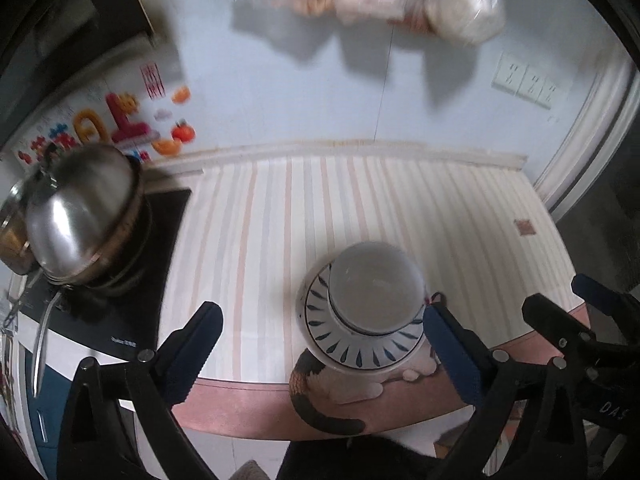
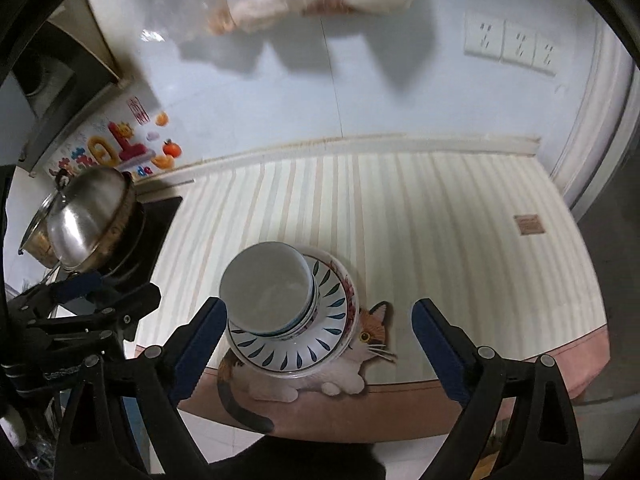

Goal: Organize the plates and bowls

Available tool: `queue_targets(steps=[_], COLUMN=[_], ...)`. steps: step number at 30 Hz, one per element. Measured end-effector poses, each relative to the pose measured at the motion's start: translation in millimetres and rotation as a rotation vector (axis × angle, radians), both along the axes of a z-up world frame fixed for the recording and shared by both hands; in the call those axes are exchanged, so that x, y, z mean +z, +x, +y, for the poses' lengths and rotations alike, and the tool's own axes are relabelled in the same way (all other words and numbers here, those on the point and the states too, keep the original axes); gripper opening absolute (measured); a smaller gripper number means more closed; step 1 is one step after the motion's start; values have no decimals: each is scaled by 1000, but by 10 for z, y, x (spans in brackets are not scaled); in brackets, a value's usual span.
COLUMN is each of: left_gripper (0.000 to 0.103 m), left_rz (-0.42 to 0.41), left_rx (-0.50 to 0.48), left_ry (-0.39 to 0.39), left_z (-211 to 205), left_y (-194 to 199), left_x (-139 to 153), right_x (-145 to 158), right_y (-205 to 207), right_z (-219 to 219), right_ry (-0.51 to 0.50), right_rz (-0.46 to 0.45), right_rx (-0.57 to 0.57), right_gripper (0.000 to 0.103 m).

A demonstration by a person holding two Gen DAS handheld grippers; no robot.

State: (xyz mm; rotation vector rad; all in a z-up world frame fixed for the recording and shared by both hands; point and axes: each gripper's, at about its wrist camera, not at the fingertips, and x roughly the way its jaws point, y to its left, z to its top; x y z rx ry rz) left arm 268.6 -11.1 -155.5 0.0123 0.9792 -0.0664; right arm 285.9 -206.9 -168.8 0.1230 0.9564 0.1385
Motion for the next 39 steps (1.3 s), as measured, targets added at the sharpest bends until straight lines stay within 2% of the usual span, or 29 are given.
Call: queue_targets(steps=[5, 10, 17, 24, 30, 39], left_gripper=[103, 103, 103, 103, 103, 103], left_rz=[-77, -117, -147, -178, -216, -208], left_rx=[34, 77, 105, 118, 128, 112], left_ry=[-2, -2, 13, 28, 54, 46], left_z=[-2, -29, -84, -59, 5, 96], left_y=[-338, -753, -1302, -1764, -1976, -2114], left_x=[270, 432, 622, 794, 849, 838], right_x=[300, 538, 737, 927, 1123, 1265], right_y=[-416, -819, -1385, -1947, -2300, -2594], right_z=[-50, -121, -224, -308, -254, -110], right_ry=[-27, -30, -16, -32, -62, -72], right_rz=[-81, -144, -167, -206, -257, -287], right_rx=[-10, 4, 34, 13, -6, -21], right_gripper=[97, 98, 99, 100, 100, 100])
